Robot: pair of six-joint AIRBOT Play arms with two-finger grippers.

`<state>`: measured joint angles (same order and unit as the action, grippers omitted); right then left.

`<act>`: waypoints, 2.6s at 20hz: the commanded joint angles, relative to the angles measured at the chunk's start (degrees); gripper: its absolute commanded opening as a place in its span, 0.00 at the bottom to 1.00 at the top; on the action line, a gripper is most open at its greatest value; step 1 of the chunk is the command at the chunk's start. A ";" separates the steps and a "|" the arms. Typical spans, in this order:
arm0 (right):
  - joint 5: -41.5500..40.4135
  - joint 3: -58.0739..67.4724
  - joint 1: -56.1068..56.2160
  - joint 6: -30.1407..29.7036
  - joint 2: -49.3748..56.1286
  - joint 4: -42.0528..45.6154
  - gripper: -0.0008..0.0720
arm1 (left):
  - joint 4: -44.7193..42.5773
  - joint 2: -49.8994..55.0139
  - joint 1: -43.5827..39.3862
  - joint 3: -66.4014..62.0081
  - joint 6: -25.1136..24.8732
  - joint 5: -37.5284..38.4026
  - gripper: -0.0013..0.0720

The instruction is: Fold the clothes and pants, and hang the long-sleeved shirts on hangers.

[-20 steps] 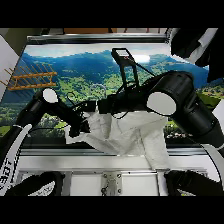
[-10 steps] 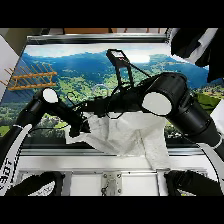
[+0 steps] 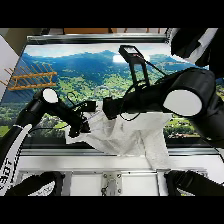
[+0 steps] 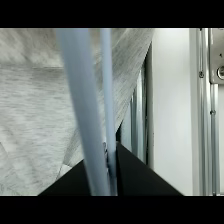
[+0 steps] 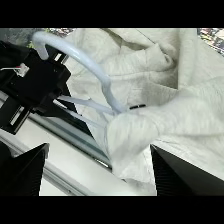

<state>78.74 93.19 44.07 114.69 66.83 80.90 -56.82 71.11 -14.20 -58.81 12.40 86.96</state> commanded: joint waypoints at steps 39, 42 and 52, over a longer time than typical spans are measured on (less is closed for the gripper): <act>20.37 -49.31 -78.18 -116.52 -6.29 -61.59 0.99 | -0.11 -0.02 0.00 0.02 0.02 0.02 0.05; 20.06 -49.31 -74.71 -117.70 -4.31 -61.61 0.99 | -0.11 -0.02 0.00 0.02 0.02 0.02 0.04; 12.92 -49.31 -62.51 -117.46 -1.27 -61.68 0.99 | -0.11 -0.02 0.00 0.02 0.04 0.02 0.04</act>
<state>93.80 43.88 -21.34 -2.85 65.14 19.27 -56.93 71.11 -14.20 -58.81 12.45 87.00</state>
